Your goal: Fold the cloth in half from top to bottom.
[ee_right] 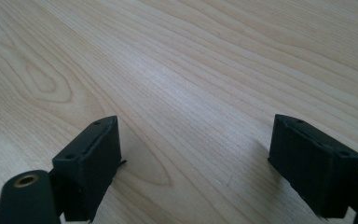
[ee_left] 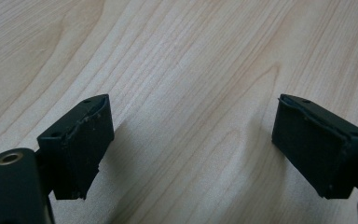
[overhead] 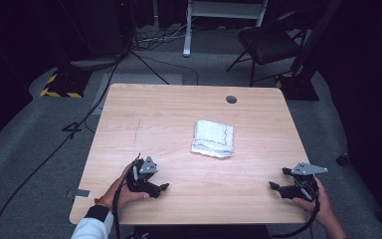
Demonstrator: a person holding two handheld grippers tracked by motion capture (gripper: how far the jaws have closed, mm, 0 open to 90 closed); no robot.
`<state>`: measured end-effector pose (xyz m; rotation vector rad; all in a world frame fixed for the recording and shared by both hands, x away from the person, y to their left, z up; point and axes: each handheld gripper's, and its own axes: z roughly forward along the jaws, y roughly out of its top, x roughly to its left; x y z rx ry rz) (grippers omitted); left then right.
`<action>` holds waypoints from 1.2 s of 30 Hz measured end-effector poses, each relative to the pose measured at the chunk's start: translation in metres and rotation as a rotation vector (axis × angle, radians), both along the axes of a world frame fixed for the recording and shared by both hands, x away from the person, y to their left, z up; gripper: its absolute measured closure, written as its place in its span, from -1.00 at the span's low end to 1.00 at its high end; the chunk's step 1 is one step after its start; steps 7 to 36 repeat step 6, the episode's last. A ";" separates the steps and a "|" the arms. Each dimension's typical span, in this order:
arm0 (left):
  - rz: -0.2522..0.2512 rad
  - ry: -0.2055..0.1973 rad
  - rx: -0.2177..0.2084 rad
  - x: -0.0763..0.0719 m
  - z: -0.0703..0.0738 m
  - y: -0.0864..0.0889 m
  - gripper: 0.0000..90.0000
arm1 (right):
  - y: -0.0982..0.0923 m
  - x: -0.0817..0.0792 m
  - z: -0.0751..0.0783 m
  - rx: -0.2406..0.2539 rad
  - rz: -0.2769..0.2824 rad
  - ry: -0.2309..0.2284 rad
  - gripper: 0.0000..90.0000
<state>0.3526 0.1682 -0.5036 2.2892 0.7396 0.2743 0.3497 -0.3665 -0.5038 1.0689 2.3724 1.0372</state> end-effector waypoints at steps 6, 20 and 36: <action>0.001 0.001 -0.002 0.000 0.000 0.000 -0.72 | 0.000 0.000 0.000 0.000 -0.002 0.000 -0.63; 0.001 0.001 -0.002 0.000 0.000 0.000 -0.72 | 0.000 0.000 0.000 0.000 -0.002 0.000 -0.63; 0.001 0.001 -0.002 0.000 0.000 0.000 -0.72 | 0.000 0.000 0.000 0.000 -0.002 0.000 -0.63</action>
